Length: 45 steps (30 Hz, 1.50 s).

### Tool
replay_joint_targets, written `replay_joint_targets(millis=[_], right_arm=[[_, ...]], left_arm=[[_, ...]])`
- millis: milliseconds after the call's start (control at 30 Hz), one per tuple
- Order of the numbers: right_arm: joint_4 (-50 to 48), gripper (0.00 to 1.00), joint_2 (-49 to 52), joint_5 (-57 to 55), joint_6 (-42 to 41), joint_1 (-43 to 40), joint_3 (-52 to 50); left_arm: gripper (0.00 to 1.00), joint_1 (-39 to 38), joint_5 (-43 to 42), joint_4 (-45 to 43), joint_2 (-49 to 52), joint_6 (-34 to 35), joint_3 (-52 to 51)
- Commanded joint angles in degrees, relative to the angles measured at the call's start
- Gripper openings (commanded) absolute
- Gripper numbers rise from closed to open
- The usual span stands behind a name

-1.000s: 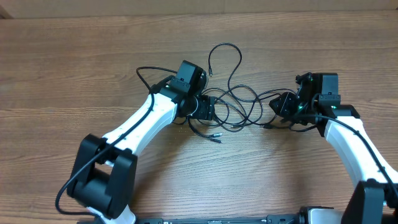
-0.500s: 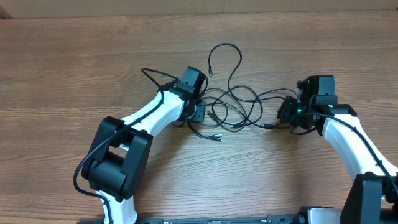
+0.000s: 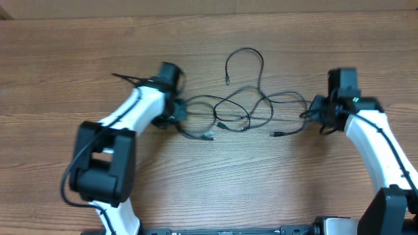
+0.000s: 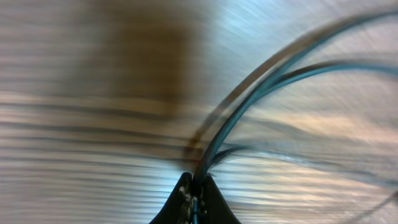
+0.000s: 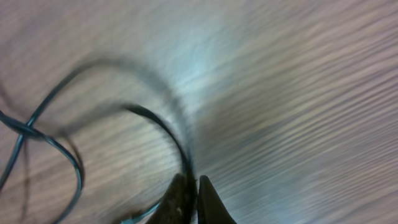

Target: Untangle cables

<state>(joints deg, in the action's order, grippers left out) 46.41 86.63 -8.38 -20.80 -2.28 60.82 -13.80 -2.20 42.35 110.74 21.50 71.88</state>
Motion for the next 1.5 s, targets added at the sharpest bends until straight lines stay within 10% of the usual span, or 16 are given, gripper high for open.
replay_joint_targets(millis=[0,233,367,467,767,1467], right_arm=[[3.3,0.04,-1.7,-13.6,-1.5,-2.8,9.7],[10.1,0.04,-1.7,-21.0,-1.4,-4.8,26.3],[13.2,0.04,-1.7,-0.7,2.7,-4.5,32.1],[16.2,0.33,-1.3,17.7,3.5,-4.5,31.7],[22.7,0.69,-0.1,33.9,3.0,-1.2,20.4],[-15.8,0.51,0.2,34.0,-14.6,10.4,-17.4]], left_arm=[[0.05,6.9,3.2,1.4,-5.5,1.6,0.2],[0.05,12.3,-0.1,5.5,-7.3,0.8,0.2],[0.04,12.0,-1.9,7.0,-7.3,0.7,0.2],[0.04,11.2,-7.4,7.1,-7.3,-1.7,0.2],[0.05,8.4,-10.2,6.9,-7.3,-4.8,0.2],[0.06,5.7,-9.2,7.1,-7.3,-4.8,0.2]])
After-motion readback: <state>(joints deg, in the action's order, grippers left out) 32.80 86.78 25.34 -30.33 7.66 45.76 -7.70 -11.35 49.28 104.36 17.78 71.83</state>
